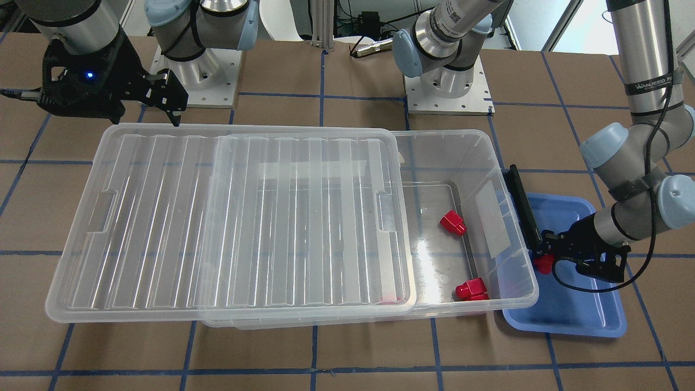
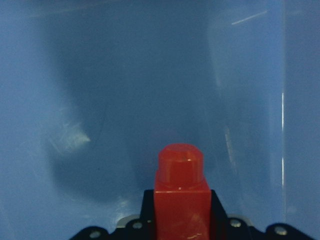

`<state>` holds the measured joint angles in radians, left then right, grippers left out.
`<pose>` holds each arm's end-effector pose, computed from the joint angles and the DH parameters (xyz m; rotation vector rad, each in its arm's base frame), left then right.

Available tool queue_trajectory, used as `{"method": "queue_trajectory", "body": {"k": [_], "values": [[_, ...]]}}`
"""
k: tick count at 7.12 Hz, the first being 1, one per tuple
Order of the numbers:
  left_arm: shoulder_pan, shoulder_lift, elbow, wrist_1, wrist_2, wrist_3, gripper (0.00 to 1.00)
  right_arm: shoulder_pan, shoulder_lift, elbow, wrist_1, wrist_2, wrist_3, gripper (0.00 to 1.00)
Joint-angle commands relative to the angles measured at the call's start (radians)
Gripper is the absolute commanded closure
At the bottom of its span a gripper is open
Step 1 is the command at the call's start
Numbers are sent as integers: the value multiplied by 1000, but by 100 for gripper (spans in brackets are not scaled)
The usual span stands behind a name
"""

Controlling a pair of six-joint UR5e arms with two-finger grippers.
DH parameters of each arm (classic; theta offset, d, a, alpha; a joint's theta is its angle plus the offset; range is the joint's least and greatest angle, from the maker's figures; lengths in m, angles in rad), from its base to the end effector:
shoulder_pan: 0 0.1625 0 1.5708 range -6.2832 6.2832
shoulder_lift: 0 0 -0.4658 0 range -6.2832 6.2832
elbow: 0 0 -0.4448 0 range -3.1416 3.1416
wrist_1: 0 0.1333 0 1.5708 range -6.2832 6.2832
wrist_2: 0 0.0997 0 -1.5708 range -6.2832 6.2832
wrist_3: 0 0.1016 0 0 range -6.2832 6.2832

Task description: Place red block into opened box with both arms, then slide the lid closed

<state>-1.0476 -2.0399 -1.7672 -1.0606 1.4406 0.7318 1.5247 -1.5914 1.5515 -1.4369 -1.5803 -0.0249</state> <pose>0.1946 -0.6305 0.1884 -0.2917 -2.9300 -0.0728 0.1080 -0.5301 0.5354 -0.0325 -3.1318 -0.1477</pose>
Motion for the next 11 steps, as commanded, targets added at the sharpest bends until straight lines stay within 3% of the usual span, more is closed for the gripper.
{"method": "queue_trajectory", "body": {"k": [1, 3, 5, 7, 8, 11], "values": [[-3, 39, 59, -18, 55, -2, 100, 0, 1, 1, -7, 0, -1, 0], [-34, 117, 158, -199, 72, -52, 100, 0, 2, 2, -11, 6, 8, 0], [-162, 220, 195, -310, 78, -200, 100, 0, 1, 1, -11, 0, 0, 0], [-317, 295, 169, -315, 78, -415, 100, -1, 2, 1, -14, 3, 10, 0], [-368, 303, 106, -297, 72, -510, 100, -3, 2, 1, -14, 5, 11, 0], [-417, 308, -27, -162, 70, -564, 100, -3, 2, -1, -14, 2, 11, 0]]}}
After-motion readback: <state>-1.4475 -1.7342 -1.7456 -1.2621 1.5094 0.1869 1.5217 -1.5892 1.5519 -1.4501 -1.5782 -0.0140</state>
